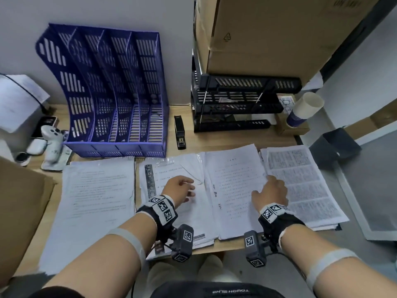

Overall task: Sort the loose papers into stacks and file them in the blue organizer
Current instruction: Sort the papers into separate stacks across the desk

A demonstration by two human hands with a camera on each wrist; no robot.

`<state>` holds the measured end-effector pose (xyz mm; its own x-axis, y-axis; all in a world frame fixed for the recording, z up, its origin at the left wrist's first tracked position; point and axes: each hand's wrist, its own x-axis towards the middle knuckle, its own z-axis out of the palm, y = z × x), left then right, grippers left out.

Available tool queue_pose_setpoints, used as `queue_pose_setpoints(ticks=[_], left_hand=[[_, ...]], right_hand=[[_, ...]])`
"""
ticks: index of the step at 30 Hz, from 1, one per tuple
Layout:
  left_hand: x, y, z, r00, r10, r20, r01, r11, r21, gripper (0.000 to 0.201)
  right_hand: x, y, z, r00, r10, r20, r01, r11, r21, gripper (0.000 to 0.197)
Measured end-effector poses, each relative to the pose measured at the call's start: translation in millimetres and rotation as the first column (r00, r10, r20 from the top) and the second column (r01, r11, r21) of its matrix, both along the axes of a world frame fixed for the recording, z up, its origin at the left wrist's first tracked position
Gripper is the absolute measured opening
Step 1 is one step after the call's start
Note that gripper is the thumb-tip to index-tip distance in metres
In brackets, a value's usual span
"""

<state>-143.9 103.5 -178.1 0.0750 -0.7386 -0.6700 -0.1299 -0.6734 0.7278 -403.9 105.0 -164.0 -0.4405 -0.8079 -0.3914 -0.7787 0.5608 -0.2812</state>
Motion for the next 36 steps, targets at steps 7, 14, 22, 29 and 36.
queue_pose_setpoints(ticks=[7,14,22,29,36], left_hand=[[147.2,47.8,-9.7,0.791,0.244,0.561,-0.234,0.968,-0.092,0.029],[263.5,105.0,-24.4,0.709,0.147,0.69,-0.3,0.948,0.106,0.048],[285.6,122.5,-33.9,0.836,0.18,0.518,-0.233,0.972,0.039,0.032],[291.9,120.3,-36.5,0.828,0.199,0.525,-0.215,0.976,-0.031,0.041],[287.1,113.5,-37.4,0.751,0.142,0.645,-0.183,0.983,-0.004,0.058]], right_hand=[[155.2,17.5,-5.9,0.795,0.236,0.559,-0.307,0.951,0.034,0.018],[274.5,50.3,-23.0,0.671,0.222,0.707,-0.433,0.892,0.13,0.031],[310.3,57.8,-32.5,0.826,0.348,0.443,-0.408,0.912,0.044,0.009],[313.0,60.2,-33.5,0.849,0.391,0.356,-0.406,0.913,-0.037,0.022],[282.9,59.4,-32.0,0.914,0.197,0.354,-0.207,0.978,-0.009,0.023]])
